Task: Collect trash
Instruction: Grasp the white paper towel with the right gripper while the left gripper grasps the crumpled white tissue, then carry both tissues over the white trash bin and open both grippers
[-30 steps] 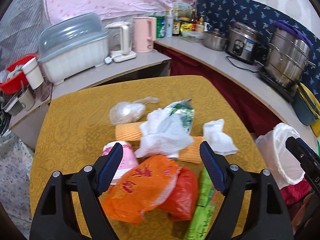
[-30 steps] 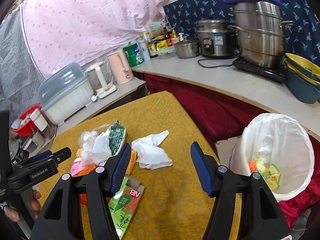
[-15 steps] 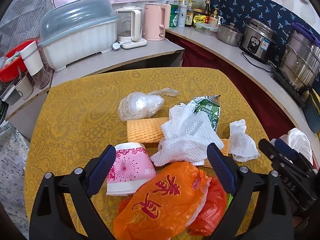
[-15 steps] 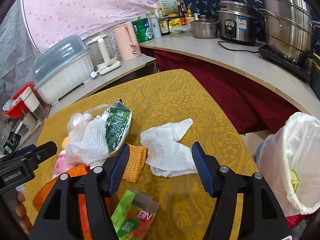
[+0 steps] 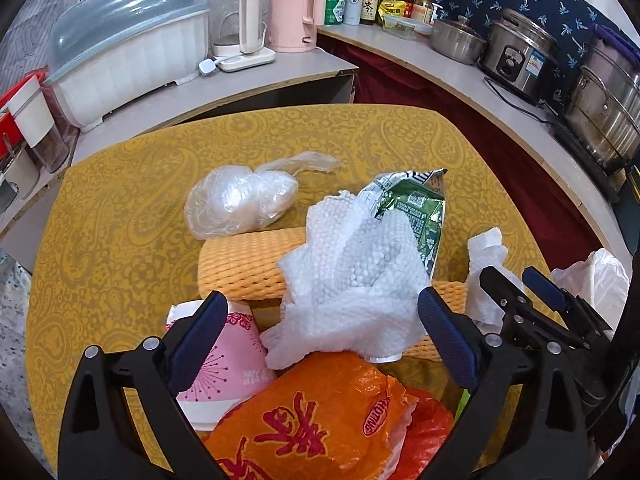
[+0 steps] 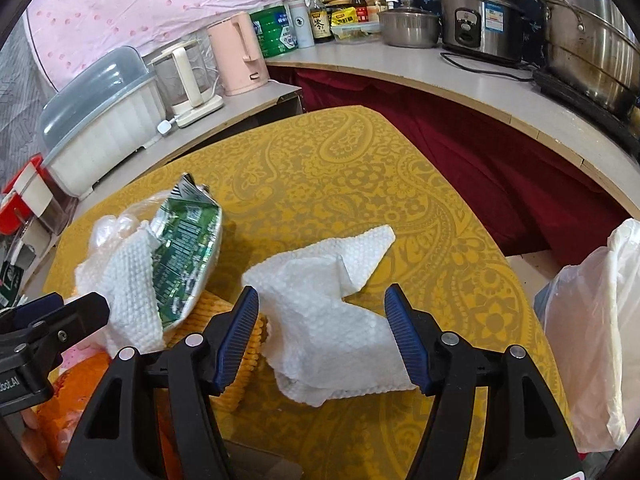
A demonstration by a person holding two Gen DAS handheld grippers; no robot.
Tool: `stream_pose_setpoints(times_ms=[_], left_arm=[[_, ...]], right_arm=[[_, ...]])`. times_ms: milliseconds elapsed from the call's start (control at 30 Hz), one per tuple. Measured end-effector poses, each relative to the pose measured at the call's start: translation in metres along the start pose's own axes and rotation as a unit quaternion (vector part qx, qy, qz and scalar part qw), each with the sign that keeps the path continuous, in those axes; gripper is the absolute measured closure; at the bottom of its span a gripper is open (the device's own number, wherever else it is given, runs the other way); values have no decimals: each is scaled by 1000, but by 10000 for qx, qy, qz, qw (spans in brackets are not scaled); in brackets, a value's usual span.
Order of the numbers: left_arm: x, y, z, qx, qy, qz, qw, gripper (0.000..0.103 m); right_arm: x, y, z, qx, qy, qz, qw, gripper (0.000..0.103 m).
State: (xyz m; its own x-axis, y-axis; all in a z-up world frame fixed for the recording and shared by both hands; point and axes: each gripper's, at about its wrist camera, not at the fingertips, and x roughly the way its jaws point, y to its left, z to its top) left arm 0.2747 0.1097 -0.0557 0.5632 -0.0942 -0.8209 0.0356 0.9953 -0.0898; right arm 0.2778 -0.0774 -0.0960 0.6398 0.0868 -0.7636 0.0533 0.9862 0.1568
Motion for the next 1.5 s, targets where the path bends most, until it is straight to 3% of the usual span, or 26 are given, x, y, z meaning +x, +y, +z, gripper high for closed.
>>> stream_pose_setpoints(times_ms=[67, 133, 233, 300, 333, 533, 900, 1167, 1500], left_arm=[[2, 1, -1, -3, 27, -70, 10000, 27], [6, 5, -1, -62, 153, -224, 9996, 50], [3, 9, -2, -186, 195, -389, 9989, 73], [-2, 11, -3, -191, 167, -431, 9988, 88], [-5, 11, -3, -209, 151, -450, 9987, 90], [-43, 19, 2, -378, -183, -664, 9969, 93], [-124, -1, 14, -180, -936, -786, 9923, 93], [-162, -49, 11, 217, -1216, -984, 9874, 93], [-185, -135, -3, 917, -1267, -1404, 9777, 93]], right_arm=[[4, -4, -3, 27, 66, 16, 10000, 46], [7, -5, -6, 44, 123, 56, 9999, 65], [7, -7, -10, 94, 151, 154, 9997, 82], [2, -6, -12, 96, 125, 191, 9997, 87], [-2, -6, -12, 100, 90, 202, 9997, 89], [-43, -8, -6, 137, -282, 291, 9991, 90], [-138, -15, 12, 168, -1132, 340, 9928, 90], [-196, -42, 9, 274, -1584, 203, 9868, 90], [-245, -98, -5, 620, -1920, -137, 9793, 90]])
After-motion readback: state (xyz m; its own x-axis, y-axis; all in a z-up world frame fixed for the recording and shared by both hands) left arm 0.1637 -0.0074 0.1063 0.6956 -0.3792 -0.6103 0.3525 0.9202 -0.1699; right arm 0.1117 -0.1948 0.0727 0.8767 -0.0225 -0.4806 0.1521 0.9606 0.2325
